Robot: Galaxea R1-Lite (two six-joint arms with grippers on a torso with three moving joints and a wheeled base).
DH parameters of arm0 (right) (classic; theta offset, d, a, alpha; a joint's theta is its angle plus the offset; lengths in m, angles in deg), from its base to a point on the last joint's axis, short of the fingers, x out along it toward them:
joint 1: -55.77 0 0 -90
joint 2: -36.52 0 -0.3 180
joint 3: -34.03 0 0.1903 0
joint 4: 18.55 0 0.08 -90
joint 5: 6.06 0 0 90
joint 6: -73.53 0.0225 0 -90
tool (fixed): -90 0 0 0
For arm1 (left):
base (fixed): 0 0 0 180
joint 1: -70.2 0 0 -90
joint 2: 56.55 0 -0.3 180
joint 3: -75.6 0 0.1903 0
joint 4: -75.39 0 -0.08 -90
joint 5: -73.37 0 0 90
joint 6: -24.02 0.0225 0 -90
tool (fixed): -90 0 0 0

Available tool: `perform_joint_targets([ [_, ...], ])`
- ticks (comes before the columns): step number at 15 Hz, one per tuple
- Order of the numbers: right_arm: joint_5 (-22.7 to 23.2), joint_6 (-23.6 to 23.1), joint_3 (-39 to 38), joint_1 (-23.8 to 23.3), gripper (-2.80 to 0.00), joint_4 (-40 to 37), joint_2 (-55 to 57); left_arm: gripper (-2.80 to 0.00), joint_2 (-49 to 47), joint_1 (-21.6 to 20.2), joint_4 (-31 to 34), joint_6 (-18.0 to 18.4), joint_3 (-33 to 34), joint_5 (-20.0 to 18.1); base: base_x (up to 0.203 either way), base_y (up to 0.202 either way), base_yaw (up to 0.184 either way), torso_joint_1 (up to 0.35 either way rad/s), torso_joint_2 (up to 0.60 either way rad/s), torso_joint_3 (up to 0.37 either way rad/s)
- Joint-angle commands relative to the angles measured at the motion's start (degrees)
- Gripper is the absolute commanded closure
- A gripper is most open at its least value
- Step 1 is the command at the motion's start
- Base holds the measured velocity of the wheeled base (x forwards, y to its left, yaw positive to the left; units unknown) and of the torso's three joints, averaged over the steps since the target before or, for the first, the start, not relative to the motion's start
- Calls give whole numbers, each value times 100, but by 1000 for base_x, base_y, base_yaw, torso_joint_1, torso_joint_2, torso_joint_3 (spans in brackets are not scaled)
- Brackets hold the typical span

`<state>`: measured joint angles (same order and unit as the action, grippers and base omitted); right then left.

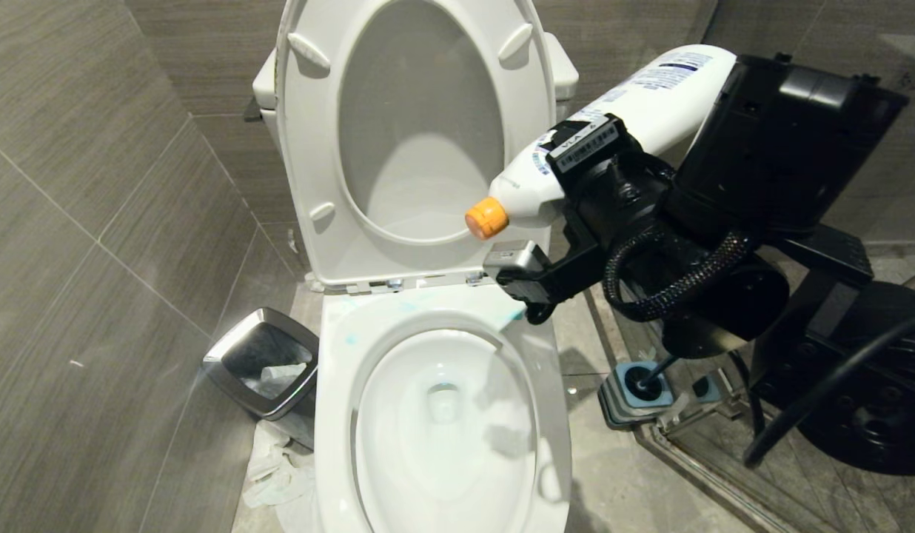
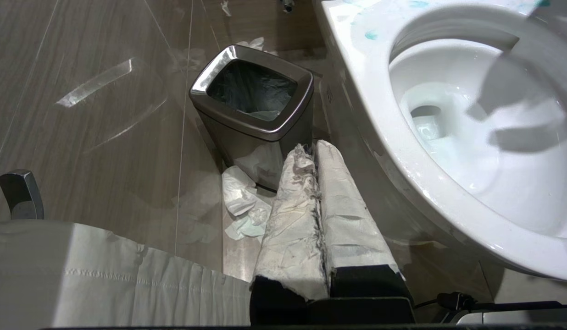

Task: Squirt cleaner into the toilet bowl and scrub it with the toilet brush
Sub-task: Pour in the cleaning agent

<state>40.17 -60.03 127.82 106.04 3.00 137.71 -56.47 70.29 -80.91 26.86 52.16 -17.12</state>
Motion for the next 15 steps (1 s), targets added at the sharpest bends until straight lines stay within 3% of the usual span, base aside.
perform_joint_targets([
  [1,-18,-345,248,110,0,25,231,0,-7,-1,2,-3,-1,5,0,0,0,0,0,0],
  [12,-24,-1647,331,378,0,790,437,0,-7,-1,2,-4,-1,5,0,0,0,0,0,0],
  [15,-27,-1656,331,395,0,790,437,0,-7,-1,2,-12,-1,5,0,0,0,0,0,0],
])
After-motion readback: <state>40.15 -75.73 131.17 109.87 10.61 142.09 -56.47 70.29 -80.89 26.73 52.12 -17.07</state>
